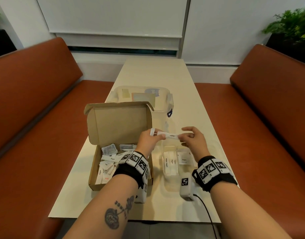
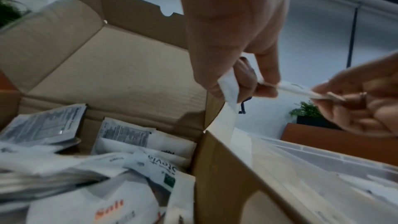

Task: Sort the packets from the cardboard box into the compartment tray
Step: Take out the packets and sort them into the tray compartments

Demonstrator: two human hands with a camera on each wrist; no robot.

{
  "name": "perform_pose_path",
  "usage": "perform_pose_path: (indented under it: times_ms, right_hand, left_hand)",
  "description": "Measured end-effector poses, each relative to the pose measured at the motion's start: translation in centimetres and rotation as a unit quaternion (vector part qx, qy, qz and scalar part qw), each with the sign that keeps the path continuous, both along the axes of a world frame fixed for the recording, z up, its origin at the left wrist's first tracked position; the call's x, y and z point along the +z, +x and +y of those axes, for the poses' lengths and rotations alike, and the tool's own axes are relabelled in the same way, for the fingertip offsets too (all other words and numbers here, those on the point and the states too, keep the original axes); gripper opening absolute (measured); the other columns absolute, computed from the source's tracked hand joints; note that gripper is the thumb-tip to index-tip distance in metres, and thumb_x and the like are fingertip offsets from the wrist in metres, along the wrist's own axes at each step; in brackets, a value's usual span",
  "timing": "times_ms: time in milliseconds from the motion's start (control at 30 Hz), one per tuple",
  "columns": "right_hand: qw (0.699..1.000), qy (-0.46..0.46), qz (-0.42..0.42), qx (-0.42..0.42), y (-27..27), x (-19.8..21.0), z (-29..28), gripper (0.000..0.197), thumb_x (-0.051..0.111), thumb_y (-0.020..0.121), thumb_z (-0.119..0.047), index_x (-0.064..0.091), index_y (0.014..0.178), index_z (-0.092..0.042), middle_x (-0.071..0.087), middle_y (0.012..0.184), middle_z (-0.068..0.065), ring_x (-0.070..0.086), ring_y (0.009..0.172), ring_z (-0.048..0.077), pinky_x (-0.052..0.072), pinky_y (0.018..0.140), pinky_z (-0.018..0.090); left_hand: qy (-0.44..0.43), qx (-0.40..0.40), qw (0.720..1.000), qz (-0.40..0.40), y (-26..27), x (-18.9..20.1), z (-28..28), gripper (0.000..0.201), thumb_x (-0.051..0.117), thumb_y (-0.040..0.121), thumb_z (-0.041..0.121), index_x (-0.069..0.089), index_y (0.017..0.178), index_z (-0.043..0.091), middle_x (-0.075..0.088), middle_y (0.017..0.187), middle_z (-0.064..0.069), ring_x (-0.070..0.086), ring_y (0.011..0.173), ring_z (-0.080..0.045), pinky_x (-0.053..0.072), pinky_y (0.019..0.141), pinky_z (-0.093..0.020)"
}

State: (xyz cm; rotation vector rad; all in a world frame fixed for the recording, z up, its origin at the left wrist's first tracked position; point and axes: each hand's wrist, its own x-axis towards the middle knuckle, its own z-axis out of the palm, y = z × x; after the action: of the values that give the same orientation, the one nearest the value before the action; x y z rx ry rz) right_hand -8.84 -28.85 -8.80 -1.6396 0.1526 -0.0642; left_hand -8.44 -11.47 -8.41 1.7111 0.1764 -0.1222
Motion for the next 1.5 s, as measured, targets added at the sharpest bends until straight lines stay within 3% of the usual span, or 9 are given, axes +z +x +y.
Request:
perform_pose_path:
  times_ms: [167, 400, 633, 767, 900, 1033, 1133, 1300, 1500]
  right_hand:
    - [0.998, 0.019, -0.037, -0.053, 0.6, 0.4, -0.6, 0.040, 0.073, 0.077, -0.003, 0.055, 0.111, -0.013, 0.061, 0.074, 0.005, 0.064, 0.069, 0.019, 0.055, 0.070, 0.028]
    - [0.997, -0.065, -0.050, -0.011, 0.7, 1.2, 0.6, 0.050, 0.081, 0.070, -0.008, 0.051, 0.109, -0.021, 0.066, 0.077, 0.002, 0.065, 0.072, 0.017, 0.054, 0.074, 0.028]
    - [0.999, -0.008, 0.009, 0.029, -0.2, 0.8, 1.2, 0.039, 0.075, 0.079, -0.016, 0.051, 0.109, -0.009, 0.067, 0.086, 0.014, 0.068, 0.076, 0.023, 0.058, 0.073, 0.033]
    - [0.997, -0.010, 0.041, 0.070, -0.9, 0.3, 1.1, 0.026, 0.074, 0.078, -0.004, 0.057, 0.097, -0.007, 0.068, 0.079, 0.014, 0.064, 0.067, 0.019, 0.056, 0.065, 0.027]
    - [0.994, -0.085, 0.064, 0.041, -1.0, -0.2, 1.1, 0.018, 0.074, 0.076, 0.002, 0.058, 0.082, -0.004, 0.064, 0.068, 0.011, 0.062, 0.057, 0.019, 0.057, 0.062, 0.028]
    - [0.968, -0.210, 0.113, 0.078, -1.3, -1.2, 1.6, 0.014, 0.068, 0.075, 0.008, 0.058, 0.072, -0.003, 0.061, 0.063, 0.010, 0.061, 0.049, 0.015, 0.055, 0.051, 0.021]
    - [0.939, -0.294, 0.128, 0.122, -1.5, -1.8, 2.3, 0.017, 0.062, 0.076, 0.010, 0.059, 0.068, -0.004, 0.061, 0.060, 0.009, 0.061, 0.048, 0.017, 0.058, 0.061, 0.029]
    - [0.878, -0.440, 0.092, 0.164, -1.2, -1.6, 2.9, 0.021, 0.055, 0.079, 0.006, 0.059, 0.068, -0.012, 0.068, 0.081, 0.013, 0.064, 0.080, 0.026, 0.054, 0.078, 0.033]
    - [0.830, -0.521, 0.080, 0.186, -1.1, -1.5, 2.9, 0.015, 0.060, 0.080, -0.004, 0.061, 0.075, -0.018, 0.068, 0.094, 0.004, 0.063, 0.089, 0.022, 0.047, 0.076, 0.027]
  left_hand:
    - [0.077, -0.070, 0.994, -0.031, -0.1, -0.3, -0.6, 0.014, 0.073, 0.081, 0.015, 0.072, 0.095, 0.014, 0.068, 0.090, 0.003, 0.060, 0.084, -0.007, 0.042, 0.067, -0.012]
    - [0.105, -0.090, 0.987, -0.086, 0.1, 0.6, -1.9, 0.021, 0.075, 0.080, 0.021, 0.071, 0.100, 0.019, 0.067, 0.083, 0.009, 0.061, 0.079, 0.001, 0.041, 0.065, -0.011]
    - [0.055, -0.017, 0.994, -0.088, 0.3, 0.1, -2.0, 0.011, 0.077, 0.078, 0.017, 0.067, 0.081, 0.016, 0.068, 0.076, 0.002, 0.063, 0.071, -0.008, 0.046, 0.064, -0.018]
    - [0.048, 0.004, 0.996, -0.073, 0.3, -0.6, -1.9, 0.009, 0.074, 0.080, 0.014, 0.067, 0.085, 0.013, 0.069, 0.080, -0.002, 0.063, 0.078, -0.016, 0.046, 0.066, -0.019]
    - [0.124, 0.002, 0.990, -0.069, 0.5, -1.4, -1.8, 0.015, 0.062, 0.090, 0.019, 0.069, 0.101, 0.011, 0.070, 0.103, -0.006, 0.063, 0.097, -0.020, 0.046, 0.079, -0.024]
    - [0.205, -0.030, 0.978, -0.038, 0.6, -2.3, -1.6, 0.033, 0.059, 0.089, 0.008, 0.063, 0.122, 0.008, 0.065, 0.122, -0.009, 0.058, 0.114, -0.022, 0.041, 0.092, -0.023]
    - [0.249, -0.051, 0.967, -0.004, 0.6, -2.9, -1.6, 0.040, 0.063, 0.087, 0.008, 0.060, 0.127, 0.010, 0.062, 0.126, -0.009, 0.056, 0.117, -0.022, 0.041, 0.094, -0.025]
    - [0.271, -0.067, 0.960, 0.002, 0.5, -3.1, -1.6, 0.041, 0.059, 0.087, 0.005, 0.060, 0.127, 0.011, 0.065, 0.117, -0.011, 0.059, 0.110, -0.025, 0.044, 0.089, -0.026]
    - [0.288, -0.069, 0.955, 0.000, 0.5, -3.0, -1.7, 0.040, 0.058, 0.087, 0.004, 0.061, 0.126, 0.010, 0.066, 0.116, -0.013, 0.059, 0.110, -0.028, 0.046, 0.090, -0.029]
